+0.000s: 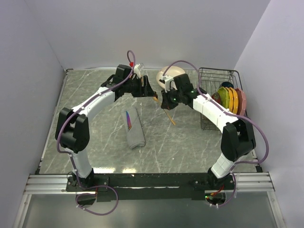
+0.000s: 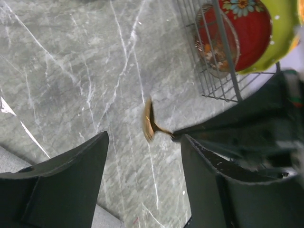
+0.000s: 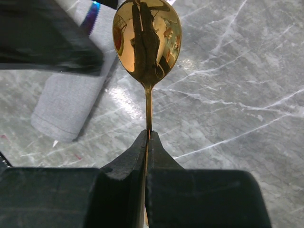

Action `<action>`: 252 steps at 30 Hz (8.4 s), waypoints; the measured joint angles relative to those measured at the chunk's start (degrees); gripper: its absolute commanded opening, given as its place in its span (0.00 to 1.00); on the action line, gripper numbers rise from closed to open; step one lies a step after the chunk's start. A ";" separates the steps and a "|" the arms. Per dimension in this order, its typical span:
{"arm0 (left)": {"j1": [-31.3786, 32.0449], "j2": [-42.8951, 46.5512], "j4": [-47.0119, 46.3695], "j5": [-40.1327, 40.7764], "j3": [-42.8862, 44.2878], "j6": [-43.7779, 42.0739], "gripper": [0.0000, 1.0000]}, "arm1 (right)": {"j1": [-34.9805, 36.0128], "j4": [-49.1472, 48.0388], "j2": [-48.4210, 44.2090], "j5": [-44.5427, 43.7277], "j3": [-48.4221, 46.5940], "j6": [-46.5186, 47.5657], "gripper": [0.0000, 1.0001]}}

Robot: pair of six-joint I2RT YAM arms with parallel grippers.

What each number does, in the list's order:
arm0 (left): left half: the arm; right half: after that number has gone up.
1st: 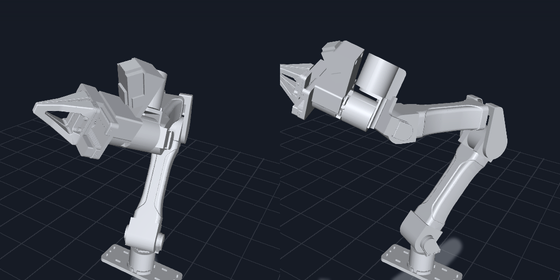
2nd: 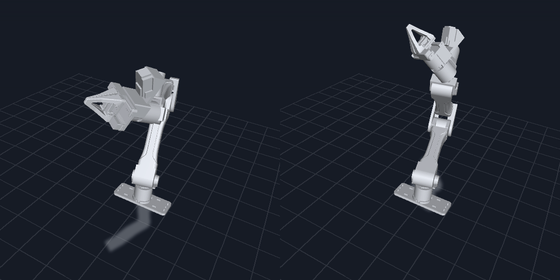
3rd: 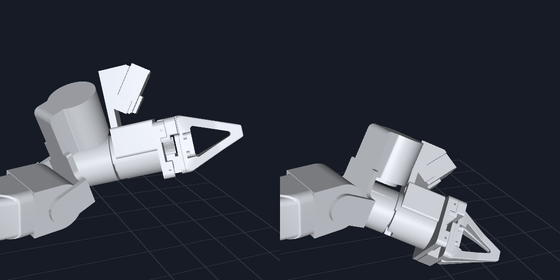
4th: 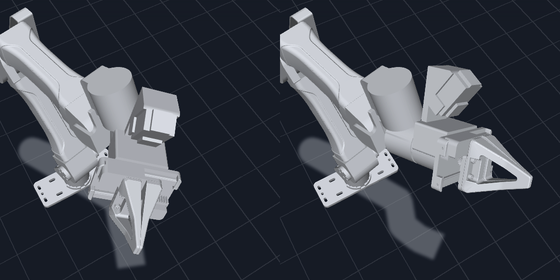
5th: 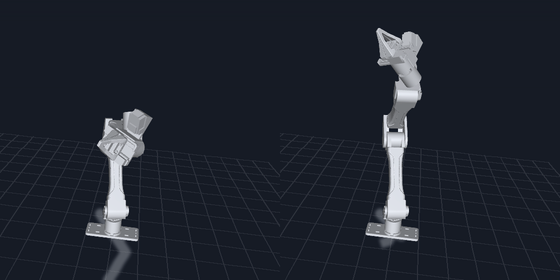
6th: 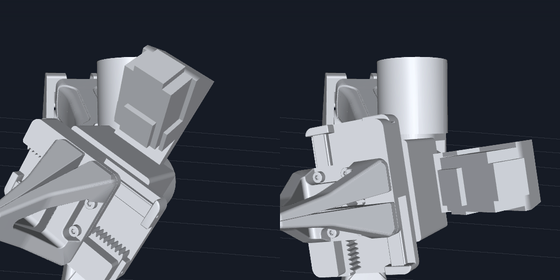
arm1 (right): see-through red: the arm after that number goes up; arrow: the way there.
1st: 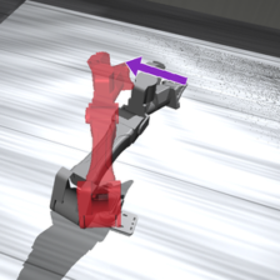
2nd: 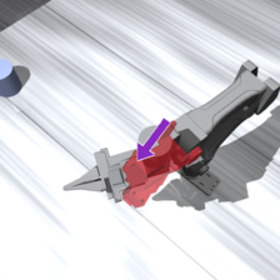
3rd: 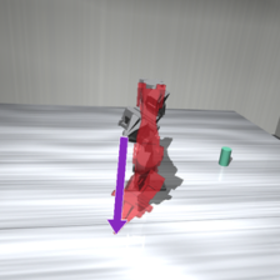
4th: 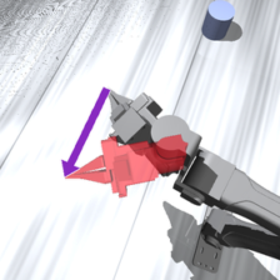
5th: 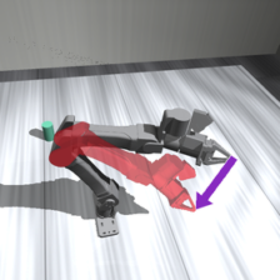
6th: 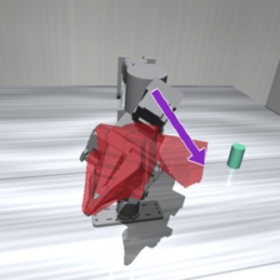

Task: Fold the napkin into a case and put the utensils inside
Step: Pass from the right arm to the left, then pass from the left arm to the right, then pass from the right arm to the left, then insert the spoon into the folded napkin, then rotate the smaller rectangle-folded napkin at the center of the board.

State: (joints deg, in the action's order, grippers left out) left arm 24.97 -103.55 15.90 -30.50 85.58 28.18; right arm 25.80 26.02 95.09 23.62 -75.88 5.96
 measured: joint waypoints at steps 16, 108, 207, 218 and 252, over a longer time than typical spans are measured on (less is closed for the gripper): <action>-0.46 -3.43 -0.96 -3.85 0.79 2.95 0.01 | 0.22 3.74 -2.05 5.22 -1.79 -2.05 0.76; -24.79 -13.55 5.84 -18.32 4.55 -42.45 0.01 | 16.83 -12.85 -10.86 11.72 26.21 34.16 0.08; -18.03 -16.04 8.74 -19.06 -1.25 -39.89 0.65 | 32.28 -26.21 6.49 -3.41 23.39 58.40 0.06; -22.97 -6.69 5.07 -12.52 2.60 -35.26 0.62 | 31.80 -22.51 3.48 1.42 23.37 56.08 0.23; -13.51 -15.47 21.68 3.63 1.79 -53.44 0.54 | 4.28 -11.76 -20.74 0.83 23.12 12.85 0.44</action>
State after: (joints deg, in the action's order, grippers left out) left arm 11.46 -119.02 37.58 -26.87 87.37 -25.26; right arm 30.09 14.26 74.35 24.45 -52.75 18.81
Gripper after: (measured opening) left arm 0.521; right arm 0.402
